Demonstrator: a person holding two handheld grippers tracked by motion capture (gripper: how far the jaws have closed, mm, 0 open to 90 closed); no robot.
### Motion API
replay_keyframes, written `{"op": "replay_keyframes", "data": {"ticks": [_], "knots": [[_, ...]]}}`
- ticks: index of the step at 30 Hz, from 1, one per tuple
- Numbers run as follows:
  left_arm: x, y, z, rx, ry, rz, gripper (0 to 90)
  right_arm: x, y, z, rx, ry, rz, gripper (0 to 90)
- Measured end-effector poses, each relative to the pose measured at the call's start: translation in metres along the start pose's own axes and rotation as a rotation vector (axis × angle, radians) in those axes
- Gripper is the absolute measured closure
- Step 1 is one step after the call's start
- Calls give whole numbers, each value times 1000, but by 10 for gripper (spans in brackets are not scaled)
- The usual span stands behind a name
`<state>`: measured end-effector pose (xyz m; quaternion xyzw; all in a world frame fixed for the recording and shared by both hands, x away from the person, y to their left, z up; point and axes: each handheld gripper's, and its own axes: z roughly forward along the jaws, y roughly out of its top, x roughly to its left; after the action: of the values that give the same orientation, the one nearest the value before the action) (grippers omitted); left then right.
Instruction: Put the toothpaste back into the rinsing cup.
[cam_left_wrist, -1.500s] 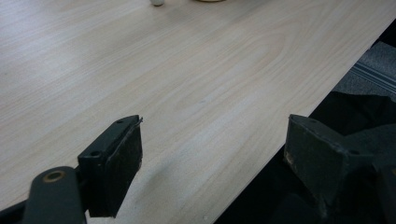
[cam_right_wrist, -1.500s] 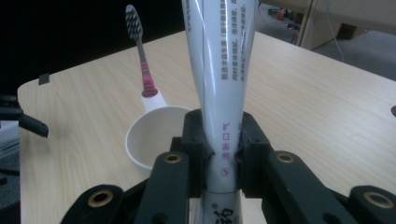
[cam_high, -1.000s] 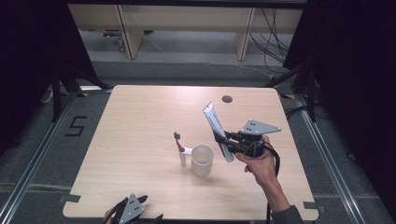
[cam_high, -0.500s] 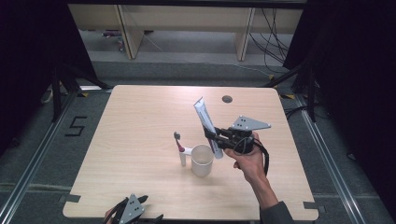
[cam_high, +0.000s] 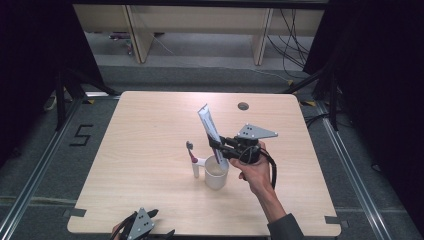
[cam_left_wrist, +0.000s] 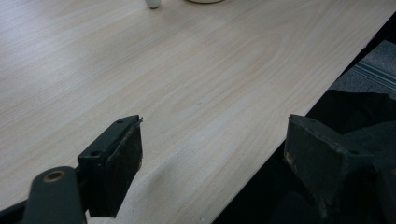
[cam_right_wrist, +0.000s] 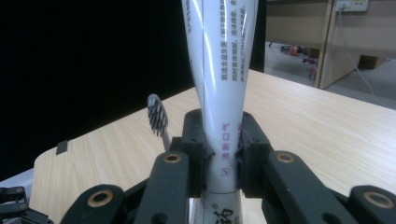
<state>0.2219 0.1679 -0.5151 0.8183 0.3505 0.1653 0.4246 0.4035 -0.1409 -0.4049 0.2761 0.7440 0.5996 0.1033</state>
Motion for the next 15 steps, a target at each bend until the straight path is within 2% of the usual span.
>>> {"op": "replay_keyframes", "data": {"ticks": [1,5,6,7,12,13,14,15], "knots": [[0,0,0,0,0,0,191,1,-2,1,6,-6,15,768],[0,0,0,3,-3,1,191,0,-8,5,6,-6,13,767],[0,0,0,4,-3,0,191,1,-10,6,3,-6,28,767],[0,0,0,4,-3,0,191,1,-10,6,13,-5,13,767],[0,0,0,3,-2,0,191,2,-18,10,18,0,20,767],[0,0,0,4,-2,1,191,1,-19,10,26,-8,2,767],[0,0,0,3,-3,1,191,2,-22,11,23,1,18,767],[0,0,0,4,-3,0,191,1,-23,11,24,-2,13,767]]}}
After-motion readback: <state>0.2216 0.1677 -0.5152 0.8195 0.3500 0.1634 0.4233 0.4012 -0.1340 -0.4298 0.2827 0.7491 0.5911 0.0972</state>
